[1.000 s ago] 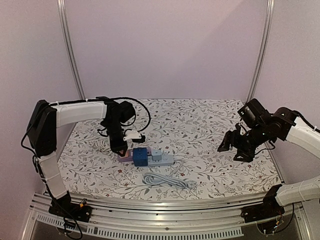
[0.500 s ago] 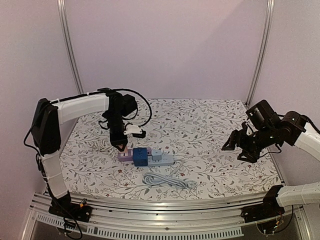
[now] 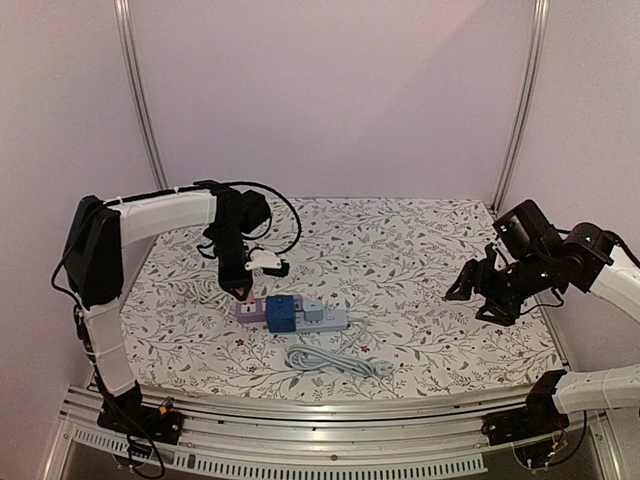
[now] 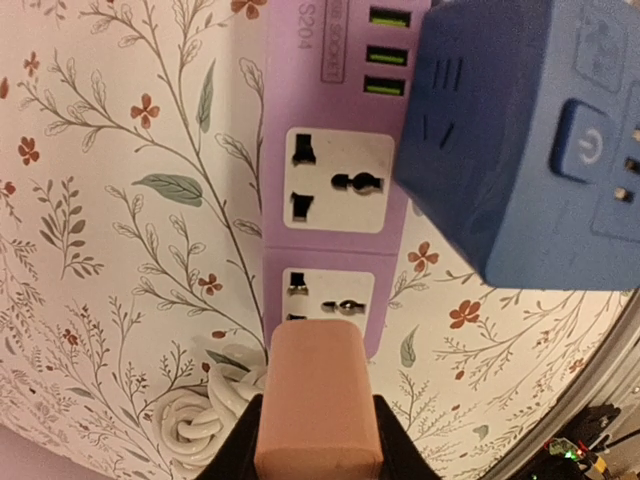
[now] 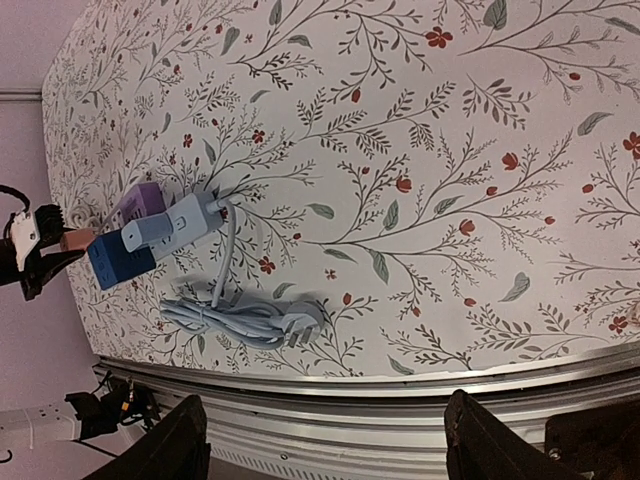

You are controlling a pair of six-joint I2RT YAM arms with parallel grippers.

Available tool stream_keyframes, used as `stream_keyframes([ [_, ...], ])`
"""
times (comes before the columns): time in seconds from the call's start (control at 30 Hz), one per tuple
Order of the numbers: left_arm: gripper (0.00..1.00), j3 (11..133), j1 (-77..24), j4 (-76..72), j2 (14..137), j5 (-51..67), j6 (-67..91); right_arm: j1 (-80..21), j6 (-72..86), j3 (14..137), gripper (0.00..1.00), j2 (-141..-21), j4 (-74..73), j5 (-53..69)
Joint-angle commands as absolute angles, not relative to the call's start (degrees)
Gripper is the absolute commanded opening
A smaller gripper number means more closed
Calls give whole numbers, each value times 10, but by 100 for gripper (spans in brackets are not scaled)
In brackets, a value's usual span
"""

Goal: Insert the plug

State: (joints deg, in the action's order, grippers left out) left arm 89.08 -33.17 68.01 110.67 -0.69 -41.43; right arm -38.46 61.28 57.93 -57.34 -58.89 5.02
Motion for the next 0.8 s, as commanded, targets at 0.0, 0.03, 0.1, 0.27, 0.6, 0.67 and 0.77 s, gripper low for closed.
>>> stream_keyframes([
  [0.0,0,897,-325,667,1135,-4,-431,-382,617,573,80,-574,-596,39],
  [0.03,0,898,-325,668,1136,5,-432,-382,618,573,80,-575,-596,38],
  [0.1,0,897,-325,670,1138,14,-434,-382,619,572,80,-574,-595,36],
  [0.27,0,890,-325,667,1138,18,-444,-382,620,573,80,-575,-592,32],
  [0.6,0,881,-318,655,1151,-18,-475,-382,613,578,80,-584,-592,37],
  [0.67,0,882,-314,647,1152,-19,-477,-382,613,578,80,-583,-595,36],
  [0.77,0,884,-309,639,1155,-24,-484,-382,614,577,80,-578,-599,33],
])
